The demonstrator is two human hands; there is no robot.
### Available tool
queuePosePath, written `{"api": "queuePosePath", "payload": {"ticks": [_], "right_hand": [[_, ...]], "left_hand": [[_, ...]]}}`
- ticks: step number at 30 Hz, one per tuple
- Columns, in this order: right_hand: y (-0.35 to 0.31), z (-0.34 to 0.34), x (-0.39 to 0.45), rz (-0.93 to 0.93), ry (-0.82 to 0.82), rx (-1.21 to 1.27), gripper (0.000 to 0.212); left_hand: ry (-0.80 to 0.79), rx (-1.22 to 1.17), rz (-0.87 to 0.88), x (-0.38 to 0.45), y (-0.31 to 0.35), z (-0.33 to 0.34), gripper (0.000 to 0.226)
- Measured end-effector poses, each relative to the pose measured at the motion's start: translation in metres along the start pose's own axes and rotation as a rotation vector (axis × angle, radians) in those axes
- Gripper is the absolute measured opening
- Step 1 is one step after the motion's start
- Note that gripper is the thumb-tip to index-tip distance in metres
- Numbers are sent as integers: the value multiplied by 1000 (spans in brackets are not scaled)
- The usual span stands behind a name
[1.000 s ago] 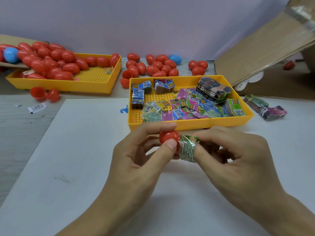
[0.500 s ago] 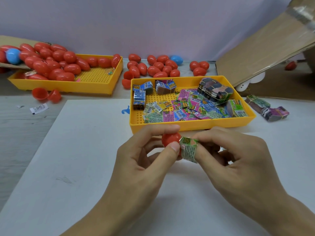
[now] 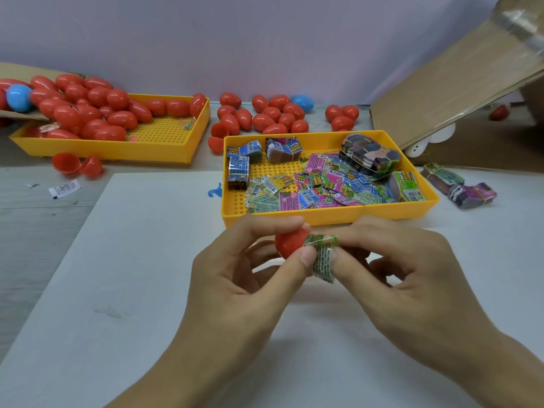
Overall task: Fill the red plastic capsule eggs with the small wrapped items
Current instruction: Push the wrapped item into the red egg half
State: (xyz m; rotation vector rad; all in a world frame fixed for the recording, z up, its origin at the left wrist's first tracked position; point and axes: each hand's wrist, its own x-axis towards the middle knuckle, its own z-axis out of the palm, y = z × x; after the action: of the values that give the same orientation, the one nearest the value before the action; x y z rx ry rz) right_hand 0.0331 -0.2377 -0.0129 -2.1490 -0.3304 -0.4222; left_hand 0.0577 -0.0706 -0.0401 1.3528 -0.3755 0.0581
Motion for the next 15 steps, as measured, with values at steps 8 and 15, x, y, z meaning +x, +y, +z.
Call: {"api": "queuePosePath", "payload": {"ticks": [8,15], "right_hand": [[-1,-2,2,364,-10,452,14],[-3,-2,5,449,-43,613,16]], "left_hand": [[21,25,119,0,2,1,28],[3,70,157,-3,3,4,39]]}}
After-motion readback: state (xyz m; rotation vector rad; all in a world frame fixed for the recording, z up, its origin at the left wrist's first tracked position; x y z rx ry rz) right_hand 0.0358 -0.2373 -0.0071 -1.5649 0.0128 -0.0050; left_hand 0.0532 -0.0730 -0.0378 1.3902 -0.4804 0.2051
